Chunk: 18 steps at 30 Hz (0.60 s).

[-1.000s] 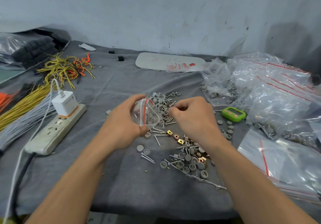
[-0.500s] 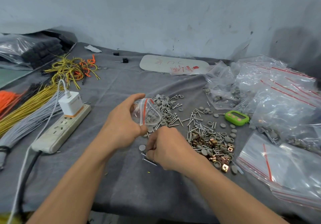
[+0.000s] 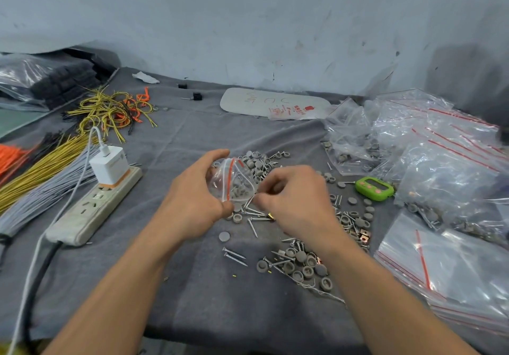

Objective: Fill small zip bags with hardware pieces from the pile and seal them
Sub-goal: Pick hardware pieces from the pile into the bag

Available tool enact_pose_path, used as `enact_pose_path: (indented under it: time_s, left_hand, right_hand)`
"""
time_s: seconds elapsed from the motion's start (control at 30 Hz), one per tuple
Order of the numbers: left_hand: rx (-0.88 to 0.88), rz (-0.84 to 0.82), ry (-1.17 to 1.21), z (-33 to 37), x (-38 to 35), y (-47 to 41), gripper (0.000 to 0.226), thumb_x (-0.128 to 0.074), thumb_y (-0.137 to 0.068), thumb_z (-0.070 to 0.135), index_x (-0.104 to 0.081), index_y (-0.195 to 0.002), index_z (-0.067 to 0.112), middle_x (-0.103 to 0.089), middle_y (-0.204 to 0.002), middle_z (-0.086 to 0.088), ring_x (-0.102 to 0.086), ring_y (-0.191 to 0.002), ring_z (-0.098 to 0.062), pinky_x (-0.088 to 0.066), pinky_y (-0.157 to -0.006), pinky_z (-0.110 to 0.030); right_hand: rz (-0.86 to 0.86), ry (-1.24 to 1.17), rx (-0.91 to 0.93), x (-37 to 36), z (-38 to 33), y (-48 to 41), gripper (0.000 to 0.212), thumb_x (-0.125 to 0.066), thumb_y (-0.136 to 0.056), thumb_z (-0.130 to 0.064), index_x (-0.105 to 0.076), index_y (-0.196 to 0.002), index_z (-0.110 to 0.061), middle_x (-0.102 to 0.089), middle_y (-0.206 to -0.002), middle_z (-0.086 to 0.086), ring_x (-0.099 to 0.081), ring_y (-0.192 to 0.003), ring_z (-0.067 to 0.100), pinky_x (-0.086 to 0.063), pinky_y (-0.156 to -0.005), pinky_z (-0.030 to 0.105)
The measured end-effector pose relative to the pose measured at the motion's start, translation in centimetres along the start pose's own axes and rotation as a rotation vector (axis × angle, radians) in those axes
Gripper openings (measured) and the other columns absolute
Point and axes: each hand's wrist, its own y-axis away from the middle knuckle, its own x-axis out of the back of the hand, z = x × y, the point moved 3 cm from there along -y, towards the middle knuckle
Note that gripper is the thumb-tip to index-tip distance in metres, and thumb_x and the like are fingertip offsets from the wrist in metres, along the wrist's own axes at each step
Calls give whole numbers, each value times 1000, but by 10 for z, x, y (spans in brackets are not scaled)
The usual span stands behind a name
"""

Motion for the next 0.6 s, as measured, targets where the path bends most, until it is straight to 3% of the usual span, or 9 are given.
enact_pose_path:
  time_s: [0.1,0.27,0.47,0.53,0.6]
  left_hand:
    - [-35,-22,-20,1,-4,1,93,-86,-60,11,-49,-138,45,-64,-97,14,-60,-85,3,-40,-70,-8]
    - [-67,-41,-31,4,-10,1,94,-87,-59,12,-49,-138,47,-66,-105,13,-62,-97,-2,-41,-70,-4]
    - [-25,108,115,-1,2,-2,79,-85,-61,22,-56,-131,44,-68,-101,22,-62,-92,7,-43,-76,-10]
    - [-1,180,195,0,5,-2,79,-74,-56,26,-56,-131,45,-70,-99,20,-65,-92,3,-47,-79,-18]
    - [16,235,261,1,8,-1,79,-70,-56,26,-55,-130,47,-71,-94,21,-66,-89,2,-49,-79,-24]
  right_hand:
    - [173,-158,16,14,-8,-6,13,-86,-72,-24,-75,-68,-28,-69,-60,-20,-66,-59,-3,-50,-55,13]
    - [-57,-243,107,-7,-26,-4,13,-81,-79,-19,-81,-77,-32,-73,-64,-18,-70,-65,-2,-51,-61,14]
    - [229,-227,-20,14,0,-8,11,-76,-82,-23,-80,-75,-30,-71,-64,-22,-68,-65,-3,-54,-63,17]
    - [85,-84,-41,8,7,-9,11,-75,-83,-23,-81,-78,-31,-72,-66,-21,-67,-67,-4,-51,-65,14]
    - [-163,68,-3,-12,7,-4,15,-73,-84,-20,-81,-84,-33,-74,-74,-18,-67,-71,-4,-45,-63,6]
